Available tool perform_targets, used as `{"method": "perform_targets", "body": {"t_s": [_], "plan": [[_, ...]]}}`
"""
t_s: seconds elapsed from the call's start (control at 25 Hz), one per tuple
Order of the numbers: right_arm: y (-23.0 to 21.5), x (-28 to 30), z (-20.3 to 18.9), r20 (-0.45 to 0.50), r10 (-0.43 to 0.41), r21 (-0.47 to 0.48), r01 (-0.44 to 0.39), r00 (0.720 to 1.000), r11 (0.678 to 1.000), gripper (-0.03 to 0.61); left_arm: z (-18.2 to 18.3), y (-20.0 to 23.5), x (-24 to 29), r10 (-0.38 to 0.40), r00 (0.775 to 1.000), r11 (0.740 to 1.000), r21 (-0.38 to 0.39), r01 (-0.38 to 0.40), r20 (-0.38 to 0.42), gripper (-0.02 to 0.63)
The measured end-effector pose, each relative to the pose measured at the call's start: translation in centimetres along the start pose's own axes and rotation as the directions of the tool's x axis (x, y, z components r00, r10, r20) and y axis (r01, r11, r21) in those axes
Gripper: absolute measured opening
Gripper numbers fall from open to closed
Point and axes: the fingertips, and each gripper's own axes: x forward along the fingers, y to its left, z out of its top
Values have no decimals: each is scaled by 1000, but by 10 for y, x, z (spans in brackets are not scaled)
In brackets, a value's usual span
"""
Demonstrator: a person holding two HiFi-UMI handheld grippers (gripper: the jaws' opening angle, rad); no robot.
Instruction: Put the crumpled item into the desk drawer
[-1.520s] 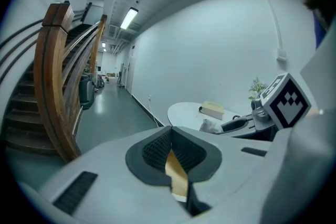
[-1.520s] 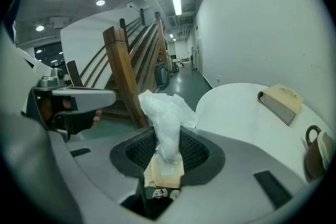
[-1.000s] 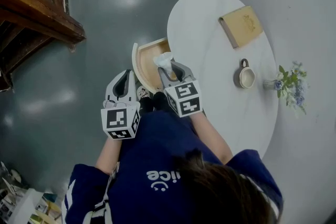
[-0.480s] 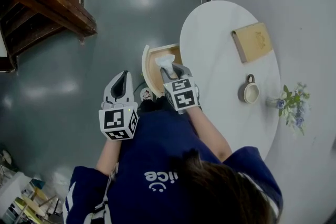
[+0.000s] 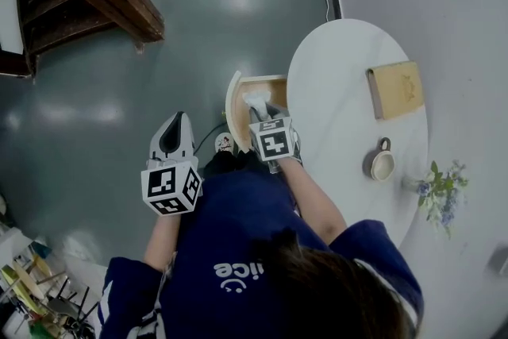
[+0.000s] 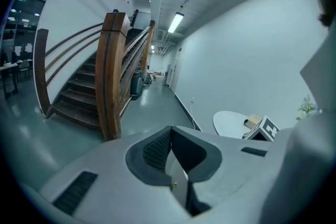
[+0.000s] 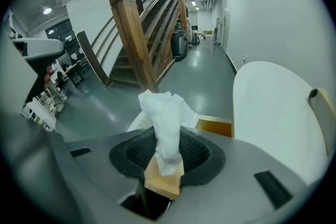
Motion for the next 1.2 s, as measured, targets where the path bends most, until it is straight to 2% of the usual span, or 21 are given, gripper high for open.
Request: {"method": "perform_targets", "body": {"t_s": [0.2, 0.4, 0.56, 0.76, 1.2], "plan": [[-3, 22, -9, -55, 12, -24, -13, 998, 1000, 135, -3, -2, -3, 21, 1000, 1000, 4, -21, -7, 5], [-9, 45, -19, -106, 14, 33, -10, 994, 999, 135, -1, -3, -1, 33, 999, 999, 14, -33, -7, 5], [-8, 65, -30, -141, 26, 19, -24, 990, 1000, 138, -1, 7, -3, 64, 998, 998, 27, -64, -19, 5], [-11, 81, -46, -217, 27, 2, -27, 976, 1000, 140, -5, 16, -5, 83, 996, 997, -5, -83, -35, 5], [-14, 127, -78, -342, 22, -49, -41, 940, 998, 146, -22, 33, -10, 115, 990, 993, 2, -115, -86, 5]]}}
